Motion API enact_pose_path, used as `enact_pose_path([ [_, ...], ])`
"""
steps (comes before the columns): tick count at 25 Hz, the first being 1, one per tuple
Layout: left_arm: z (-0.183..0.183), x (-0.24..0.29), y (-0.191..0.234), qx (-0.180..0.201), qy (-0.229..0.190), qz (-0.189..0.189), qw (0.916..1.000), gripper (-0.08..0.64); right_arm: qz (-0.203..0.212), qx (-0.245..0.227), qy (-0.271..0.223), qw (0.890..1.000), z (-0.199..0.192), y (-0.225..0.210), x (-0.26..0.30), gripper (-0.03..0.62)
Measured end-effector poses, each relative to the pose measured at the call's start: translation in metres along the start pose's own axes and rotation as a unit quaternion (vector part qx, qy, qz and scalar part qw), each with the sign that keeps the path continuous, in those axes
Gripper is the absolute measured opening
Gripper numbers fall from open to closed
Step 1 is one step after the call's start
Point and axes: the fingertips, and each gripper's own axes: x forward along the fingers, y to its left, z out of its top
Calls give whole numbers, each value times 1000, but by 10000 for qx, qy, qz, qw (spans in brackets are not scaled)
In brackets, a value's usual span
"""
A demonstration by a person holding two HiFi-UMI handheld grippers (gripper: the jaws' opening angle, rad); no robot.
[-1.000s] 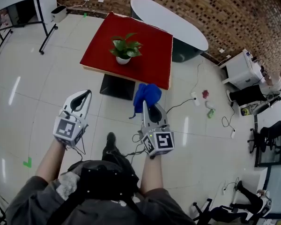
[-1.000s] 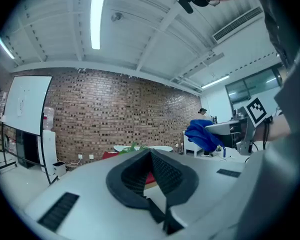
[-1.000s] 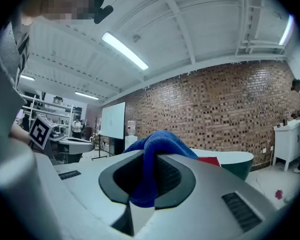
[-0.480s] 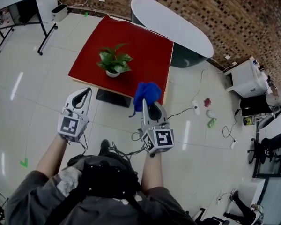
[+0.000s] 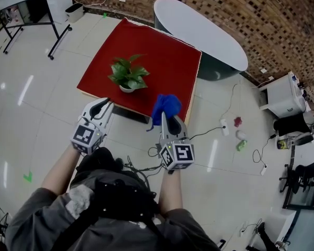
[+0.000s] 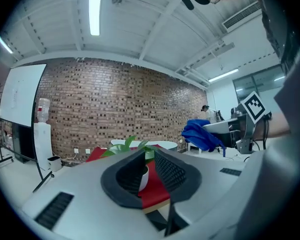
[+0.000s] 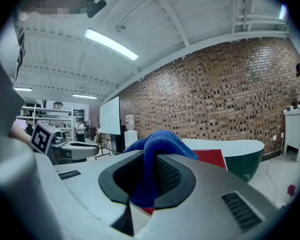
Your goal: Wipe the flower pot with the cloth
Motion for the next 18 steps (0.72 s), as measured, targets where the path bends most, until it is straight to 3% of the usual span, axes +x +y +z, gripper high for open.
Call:
enact_pose_path([
  [5,-14,38,11,-56,326,-149,9993,200,-98,60,206,9997,-5,-10,23,57],
  [7,-26,52,20,23,441,-197,9988,210,-118,83,296,9995,-12,-14,35,57],
  [13,-69,94,43,-13,572,-396,9976,288,-165,126,629,9978,-53,-37,83,57],
  [18,-97,130,57,-76,552,-777,9954,374,-7,495,865,9950,-93,-57,135,57],
])
